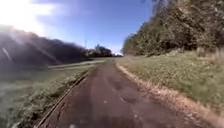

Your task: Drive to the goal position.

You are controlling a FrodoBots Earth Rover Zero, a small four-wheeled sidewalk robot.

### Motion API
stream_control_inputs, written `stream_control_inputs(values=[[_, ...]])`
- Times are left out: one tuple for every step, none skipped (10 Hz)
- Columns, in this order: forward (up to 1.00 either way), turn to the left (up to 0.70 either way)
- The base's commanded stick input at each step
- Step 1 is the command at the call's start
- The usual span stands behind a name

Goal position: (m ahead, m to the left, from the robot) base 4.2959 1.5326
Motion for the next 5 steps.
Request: stream_control_inputs(values=[[0.85,0.00],[0.85,0.00],[0.85,0.00],[0.85,0.00],[0.85,0.00]])
